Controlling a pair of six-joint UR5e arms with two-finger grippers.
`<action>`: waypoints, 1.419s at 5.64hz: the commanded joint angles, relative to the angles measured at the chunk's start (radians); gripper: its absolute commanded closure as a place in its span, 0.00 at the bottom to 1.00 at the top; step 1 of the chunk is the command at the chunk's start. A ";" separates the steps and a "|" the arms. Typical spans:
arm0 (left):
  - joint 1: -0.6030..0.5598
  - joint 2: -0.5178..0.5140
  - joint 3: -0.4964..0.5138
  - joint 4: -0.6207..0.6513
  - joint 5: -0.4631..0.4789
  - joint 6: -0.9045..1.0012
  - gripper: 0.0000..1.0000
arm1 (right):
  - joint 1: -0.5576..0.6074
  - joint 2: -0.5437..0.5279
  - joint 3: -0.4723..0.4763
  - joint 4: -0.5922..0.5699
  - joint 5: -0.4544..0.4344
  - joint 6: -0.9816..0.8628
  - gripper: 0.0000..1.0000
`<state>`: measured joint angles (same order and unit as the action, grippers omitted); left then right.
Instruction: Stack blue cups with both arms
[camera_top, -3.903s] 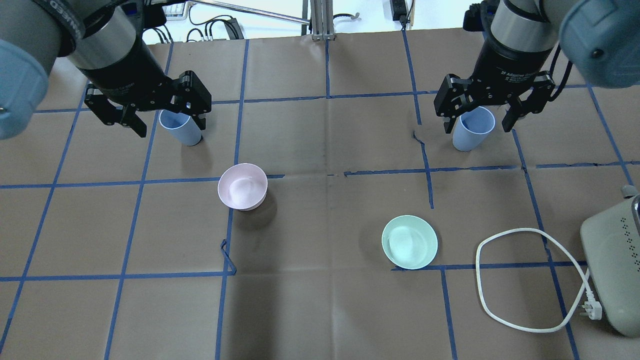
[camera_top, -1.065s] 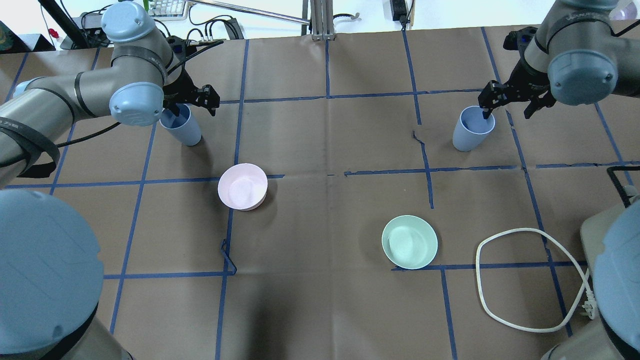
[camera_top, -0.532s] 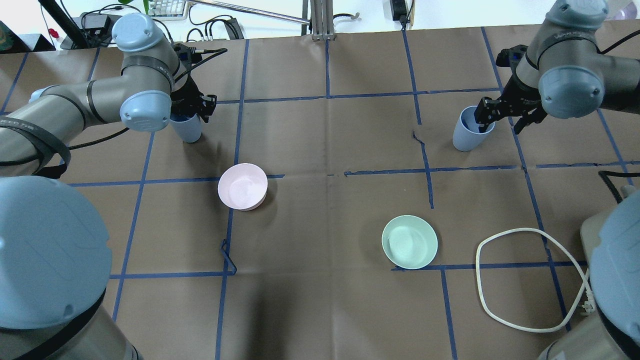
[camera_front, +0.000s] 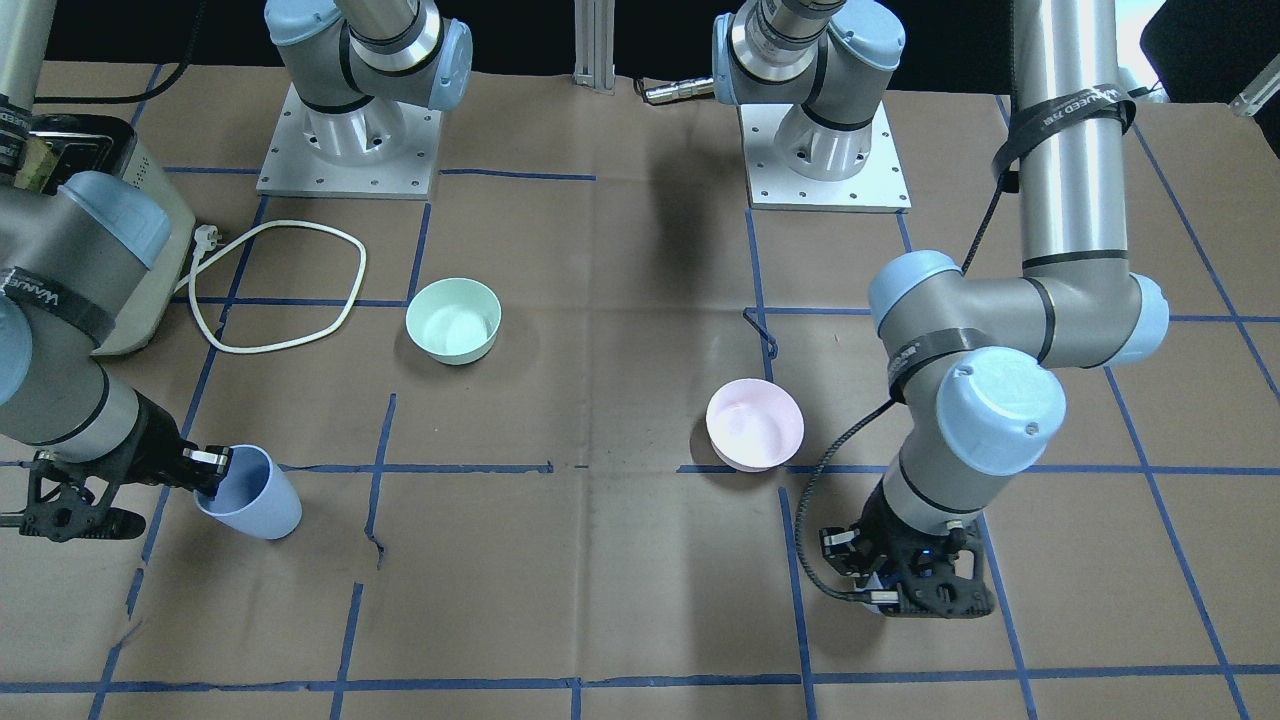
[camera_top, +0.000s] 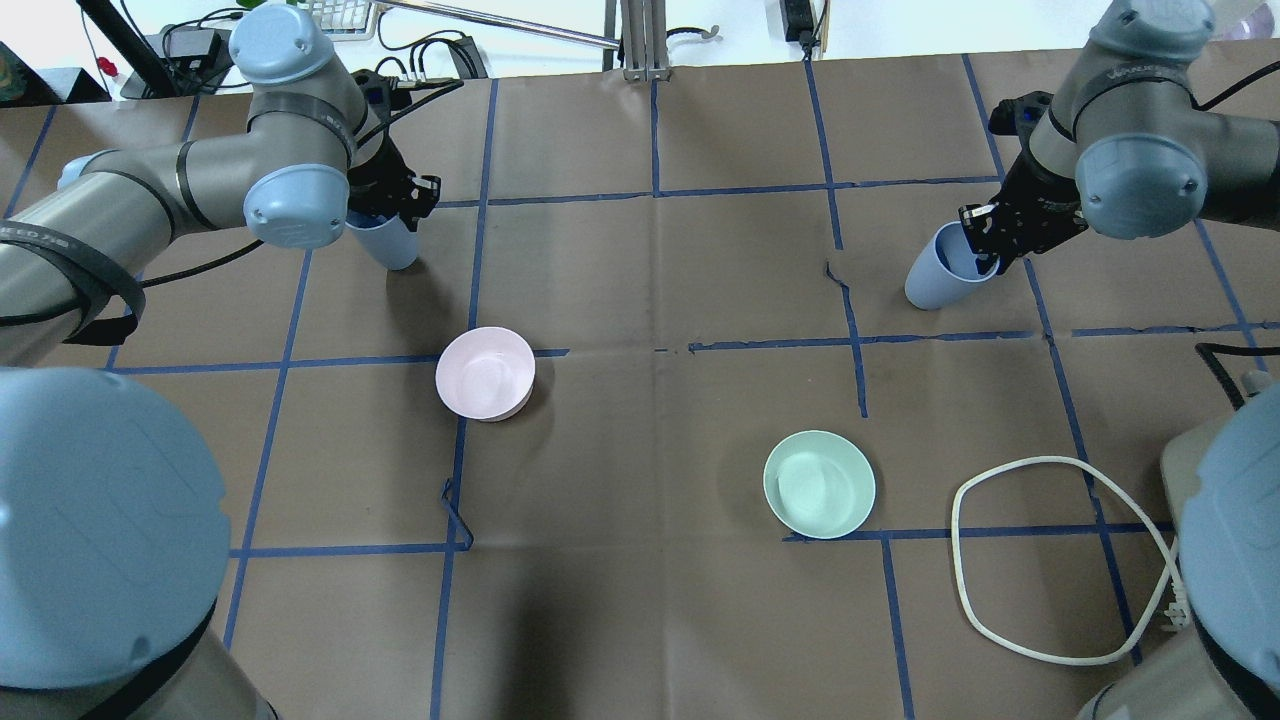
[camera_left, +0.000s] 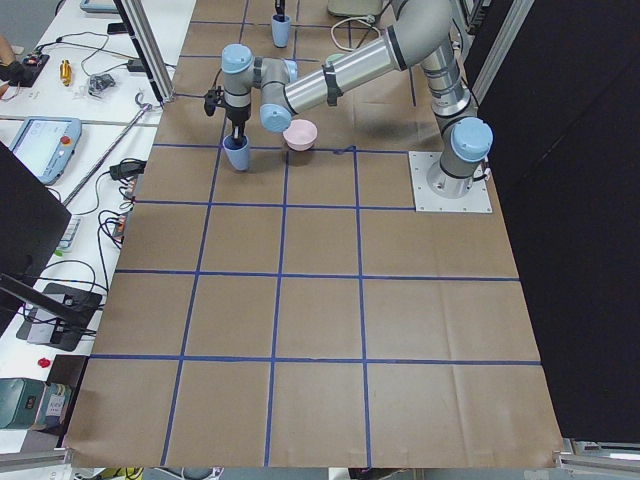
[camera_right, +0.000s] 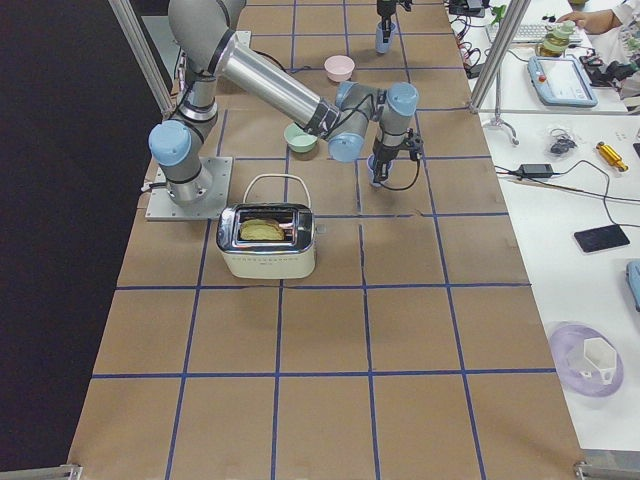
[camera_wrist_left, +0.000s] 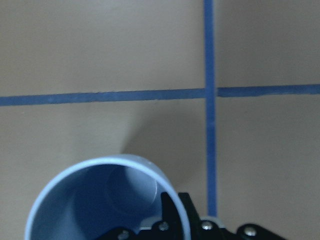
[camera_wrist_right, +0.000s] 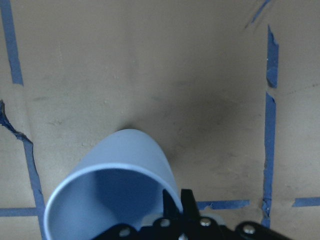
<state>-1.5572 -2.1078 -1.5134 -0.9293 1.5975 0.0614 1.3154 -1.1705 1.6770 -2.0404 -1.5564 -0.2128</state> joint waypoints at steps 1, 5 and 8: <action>-0.200 -0.039 0.103 -0.017 0.056 -0.279 0.96 | 0.033 -0.003 -0.075 0.017 -0.004 0.007 0.91; -0.412 -0.138 0.110 0.056 0.047 -0.618 0.89 | 0.057 -0.147 -0.393 0.604 -0.005 0.073 0.91; -0.415 -0.086 0.102 0.026 0.044 -0.614 0.00 | 0.057 -0.143 -0.378 0.602 0.001 0.073 0.91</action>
<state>-1.9704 -2.2229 -1.4049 -0.8850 1.6433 -0.5564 1.3729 -1.3124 1.2933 -1.4367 -1.5568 -0.1399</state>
